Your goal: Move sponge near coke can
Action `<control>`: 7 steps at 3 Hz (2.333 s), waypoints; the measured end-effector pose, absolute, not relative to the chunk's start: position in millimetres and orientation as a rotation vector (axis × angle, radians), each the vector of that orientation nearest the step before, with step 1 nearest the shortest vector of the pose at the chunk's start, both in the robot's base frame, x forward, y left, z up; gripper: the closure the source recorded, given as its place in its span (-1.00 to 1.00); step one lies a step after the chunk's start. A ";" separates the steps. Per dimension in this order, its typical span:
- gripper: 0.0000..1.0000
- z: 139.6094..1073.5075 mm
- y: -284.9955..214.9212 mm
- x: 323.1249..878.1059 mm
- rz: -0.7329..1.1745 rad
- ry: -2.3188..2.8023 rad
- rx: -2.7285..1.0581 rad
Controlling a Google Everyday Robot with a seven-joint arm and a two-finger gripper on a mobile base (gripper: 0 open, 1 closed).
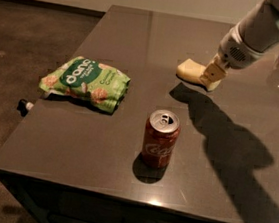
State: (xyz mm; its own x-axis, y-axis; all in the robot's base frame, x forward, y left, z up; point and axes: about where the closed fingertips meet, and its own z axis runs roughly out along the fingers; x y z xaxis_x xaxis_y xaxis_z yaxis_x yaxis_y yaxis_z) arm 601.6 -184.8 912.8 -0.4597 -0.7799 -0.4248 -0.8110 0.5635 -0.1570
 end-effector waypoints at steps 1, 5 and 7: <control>1.00 911.7 -200.7 558.8 0.124 2.335 -1.345; 0.74 879.2 -189.0 419.5 0.316 2.142 -1.717; -0.20 876.2 -165.8 405.5 0.321 2.054 -1.821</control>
Offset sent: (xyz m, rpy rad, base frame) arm -0.1369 -0.0513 -0.0238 0.0094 0.1015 0.1721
